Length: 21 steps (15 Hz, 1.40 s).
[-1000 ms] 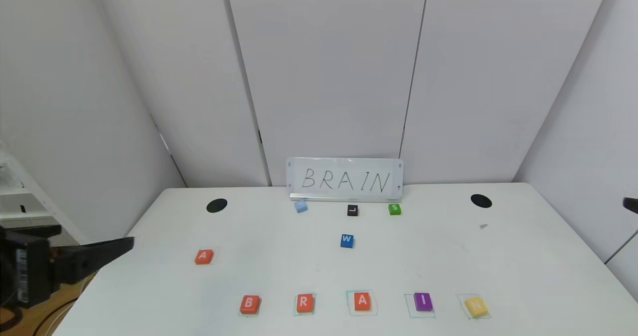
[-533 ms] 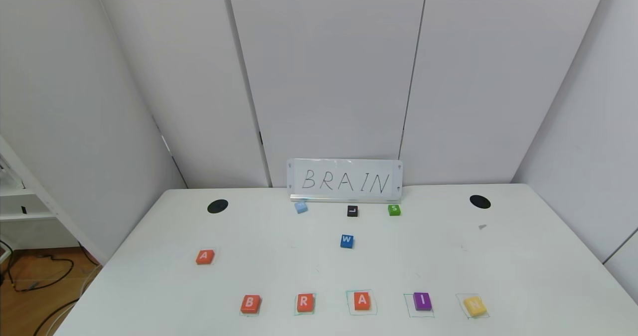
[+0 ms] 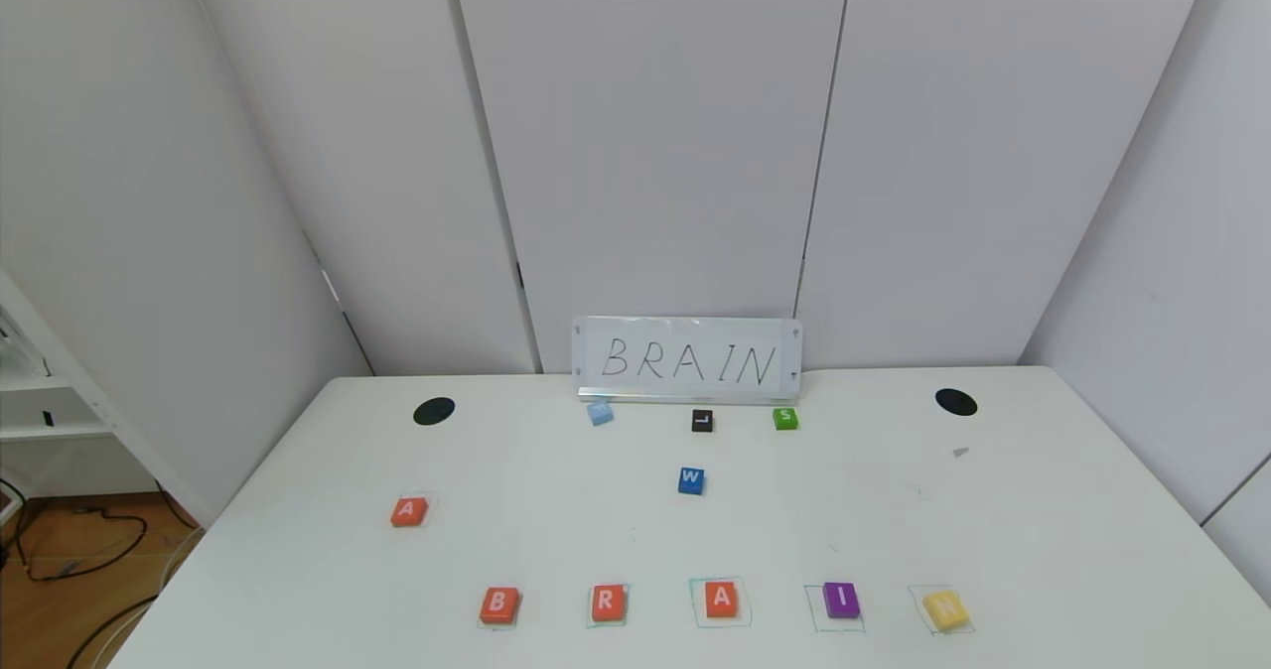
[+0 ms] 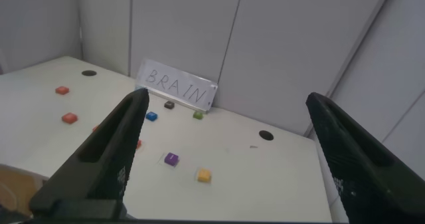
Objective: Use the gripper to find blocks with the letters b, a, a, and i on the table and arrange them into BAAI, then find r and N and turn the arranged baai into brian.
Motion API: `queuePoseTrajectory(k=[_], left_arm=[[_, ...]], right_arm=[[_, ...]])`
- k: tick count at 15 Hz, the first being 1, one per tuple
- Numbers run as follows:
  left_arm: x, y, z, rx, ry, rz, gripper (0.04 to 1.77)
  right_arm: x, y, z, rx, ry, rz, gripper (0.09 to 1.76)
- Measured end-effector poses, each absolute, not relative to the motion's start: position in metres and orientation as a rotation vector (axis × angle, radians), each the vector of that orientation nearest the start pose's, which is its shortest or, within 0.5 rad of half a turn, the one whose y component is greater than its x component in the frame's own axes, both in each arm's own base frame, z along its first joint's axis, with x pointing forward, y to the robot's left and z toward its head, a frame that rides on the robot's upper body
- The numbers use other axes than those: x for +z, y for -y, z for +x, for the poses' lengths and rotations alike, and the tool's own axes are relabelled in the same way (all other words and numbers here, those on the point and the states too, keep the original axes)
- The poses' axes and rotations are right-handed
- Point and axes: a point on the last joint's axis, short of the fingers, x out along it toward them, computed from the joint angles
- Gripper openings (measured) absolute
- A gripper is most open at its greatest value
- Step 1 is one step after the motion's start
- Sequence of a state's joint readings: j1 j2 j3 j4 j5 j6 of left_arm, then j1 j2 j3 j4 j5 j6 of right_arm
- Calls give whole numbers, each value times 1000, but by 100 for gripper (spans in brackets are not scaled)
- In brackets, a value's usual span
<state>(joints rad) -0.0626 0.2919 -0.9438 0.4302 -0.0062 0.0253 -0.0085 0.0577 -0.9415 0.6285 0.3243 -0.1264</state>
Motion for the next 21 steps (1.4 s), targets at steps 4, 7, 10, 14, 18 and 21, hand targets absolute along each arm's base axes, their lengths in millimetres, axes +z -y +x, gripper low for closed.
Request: queuePoseTrajectory(k=[4, 7, 10, 14, 18, 21], left_arm=[[269, 6, -107, -51, 281, 134, 172], [249, 3, -119, -87, 322, 134, 172], [231, 2, -130, -77, 430, 101, 172], [213, 0, -109, -27, 528, 25, 172], [164, 0, -61, -4, 421, 26, 172], [112, 0, -32, -3, 204, 82, 172]], right_arm=[[216, -5, -155, 158, 306, -134, 171], [227, -4, -158, 111, 434, -72, 171], [239, -2, -151, 31, 641, -28, 171], [222, -1, -111, -33, 754, -65, 171], [161, 0, -56, -47, 570, -127, 171], [112, 0, -30, -32, 311, -136, 171]])
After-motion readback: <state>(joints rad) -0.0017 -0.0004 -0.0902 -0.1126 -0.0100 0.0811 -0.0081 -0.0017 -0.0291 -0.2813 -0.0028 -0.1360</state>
